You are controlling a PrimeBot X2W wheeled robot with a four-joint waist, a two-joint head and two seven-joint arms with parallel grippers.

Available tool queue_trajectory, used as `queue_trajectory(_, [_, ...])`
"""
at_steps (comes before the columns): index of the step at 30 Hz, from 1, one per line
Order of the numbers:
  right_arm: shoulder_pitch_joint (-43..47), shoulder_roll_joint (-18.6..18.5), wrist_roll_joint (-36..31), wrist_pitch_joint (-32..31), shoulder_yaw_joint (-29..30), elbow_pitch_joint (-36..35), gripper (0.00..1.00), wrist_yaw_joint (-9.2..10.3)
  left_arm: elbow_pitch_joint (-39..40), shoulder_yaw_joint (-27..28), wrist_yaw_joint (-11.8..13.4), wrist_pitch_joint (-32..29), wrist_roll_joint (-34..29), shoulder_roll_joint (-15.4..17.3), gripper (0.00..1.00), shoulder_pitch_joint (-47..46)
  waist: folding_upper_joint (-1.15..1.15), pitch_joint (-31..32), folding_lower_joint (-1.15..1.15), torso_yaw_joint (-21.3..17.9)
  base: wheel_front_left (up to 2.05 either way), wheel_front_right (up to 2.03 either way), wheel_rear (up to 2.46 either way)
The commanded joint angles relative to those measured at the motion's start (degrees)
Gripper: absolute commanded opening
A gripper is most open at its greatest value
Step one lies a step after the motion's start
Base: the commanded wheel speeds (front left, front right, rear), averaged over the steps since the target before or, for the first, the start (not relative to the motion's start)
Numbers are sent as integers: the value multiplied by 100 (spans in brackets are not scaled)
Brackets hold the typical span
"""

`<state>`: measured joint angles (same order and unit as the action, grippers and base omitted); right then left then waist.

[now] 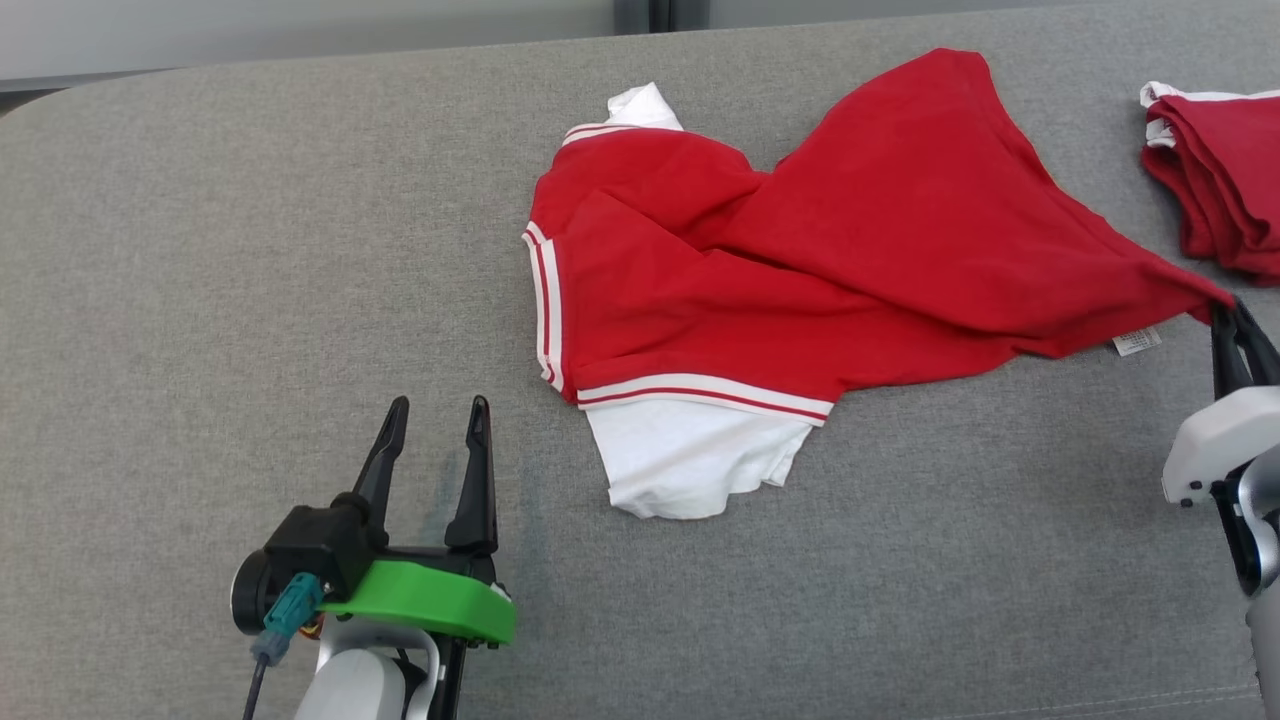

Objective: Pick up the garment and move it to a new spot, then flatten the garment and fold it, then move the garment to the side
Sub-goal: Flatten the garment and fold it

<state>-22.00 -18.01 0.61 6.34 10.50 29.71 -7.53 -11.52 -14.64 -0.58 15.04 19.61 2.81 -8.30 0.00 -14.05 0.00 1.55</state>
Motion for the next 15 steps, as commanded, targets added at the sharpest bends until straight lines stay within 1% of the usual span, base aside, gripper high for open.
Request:
queue_trajectory(1, [81, 16, -42, 82, 103, 99, 1, 11, -1, 2, -3, 18, 13, 18, 100, -112, 0, -9, 0, -1, 0, 0, 0])
queue_trajectory(2, [145, 78, -82, 126, 164, 202, 35, 10, -1, -16, -8, 18, 5, 18, 100, -113, 0, -9, 0, -7, 0, 0, 0])
queue_trajectory(3, [199, 146, -105, 175, 207, 291, 82, 10, -9, -40, -21, 18, -10, 18, 100, -109, 0, -7, 0, -15, 0, 0, 0])
queue_trajectory(4, [219, 184, -118, 223, 261, 349, 100, 10, -17, -65, -34, 18, -16, 18, 100, -104, 0, -5, 0, -24, 0, 0, 0])
queue_trajectory(7, [273, 289, -82, 392, 397, 447, 100, 10, -44, -177, -72, 18, 23, 18, 100, -86, 0, 15, 0, -68, 0, 0, 0])
queue_trajectory(10, [324, 415, -109, 595, 493, 324, 100, 10, -117, -357, -122, 18, 40, 18, 100, -66, 0, 60, 0, -139, 0, 0, 0])
queue_trajectory(15, [454, 784, -112, 815, 436, -370, 100, 10, -339, -740, -266, 18, 81, 19, 100, -58, 0, 145, 0, -284, 0, 0, 0])
